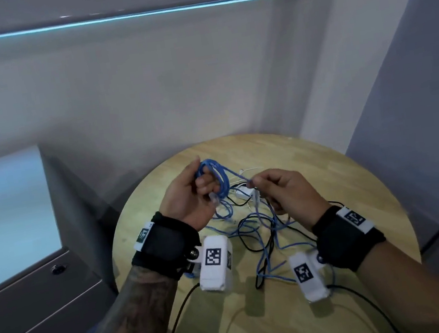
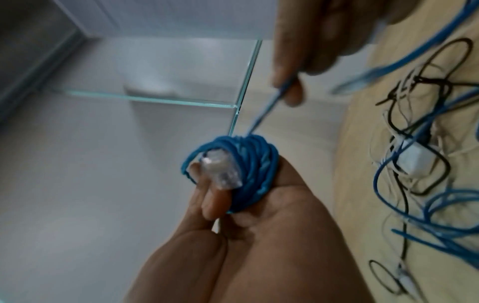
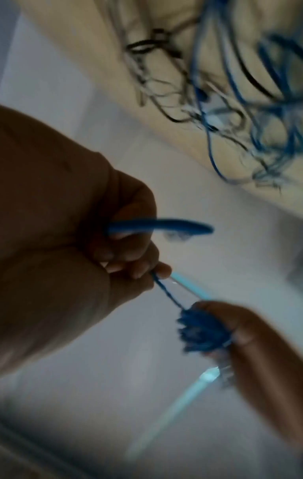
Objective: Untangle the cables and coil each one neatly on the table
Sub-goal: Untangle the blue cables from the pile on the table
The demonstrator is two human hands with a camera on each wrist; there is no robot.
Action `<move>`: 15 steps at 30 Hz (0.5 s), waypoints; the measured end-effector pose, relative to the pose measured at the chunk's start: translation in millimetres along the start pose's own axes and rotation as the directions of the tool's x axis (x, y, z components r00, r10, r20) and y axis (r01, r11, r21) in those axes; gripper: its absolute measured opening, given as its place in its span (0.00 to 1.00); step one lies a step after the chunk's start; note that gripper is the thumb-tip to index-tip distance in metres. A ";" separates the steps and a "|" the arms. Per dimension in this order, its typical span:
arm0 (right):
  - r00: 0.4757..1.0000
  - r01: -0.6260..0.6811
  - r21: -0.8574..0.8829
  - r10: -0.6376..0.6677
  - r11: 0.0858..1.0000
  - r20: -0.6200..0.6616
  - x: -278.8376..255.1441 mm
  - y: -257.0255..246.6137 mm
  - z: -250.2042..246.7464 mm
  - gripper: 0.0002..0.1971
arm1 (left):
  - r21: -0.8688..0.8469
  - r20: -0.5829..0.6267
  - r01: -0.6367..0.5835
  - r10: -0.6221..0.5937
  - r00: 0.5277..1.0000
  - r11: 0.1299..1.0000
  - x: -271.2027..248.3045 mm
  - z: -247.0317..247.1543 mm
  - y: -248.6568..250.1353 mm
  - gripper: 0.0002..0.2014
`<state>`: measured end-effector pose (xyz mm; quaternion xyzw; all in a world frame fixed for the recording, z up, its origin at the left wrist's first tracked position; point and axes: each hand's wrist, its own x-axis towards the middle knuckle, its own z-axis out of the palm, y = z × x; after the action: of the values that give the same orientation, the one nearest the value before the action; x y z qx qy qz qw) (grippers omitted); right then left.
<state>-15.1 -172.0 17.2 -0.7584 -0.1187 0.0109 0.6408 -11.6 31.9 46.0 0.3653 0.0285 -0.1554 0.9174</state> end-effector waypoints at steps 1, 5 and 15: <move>0.999 0.025 -0.122 -0.022 0.992 0.028 -1.5 2.8 -0.8 0.11 | -0.066 0.010 -0.030 0.030 0.999 0.997 0.9 -2.7 1.3 0.19; 0.992 0.096 -0.400 -0.056 0.912 0.111 -4.6 10.3 1.4 0.12 | -0.272 0.069 -0.101 0.124 0.990 0.957 4.9 -10.9 -1.3 0.15; 0.948 0.292 -0.579 -0.148 0.762 0.283 -24.2 -11.3 7.0 0.11 | 0.725 -0.061 -0.404 0.637 0.769 0.557 28.8 -41.0 -16.4 0.10</move>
<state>-41.7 -168.3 23.7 -0.8995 -0.2747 -0.0200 0.3392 13.3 40.9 0.4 0.6831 0.0061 0.1884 0.7056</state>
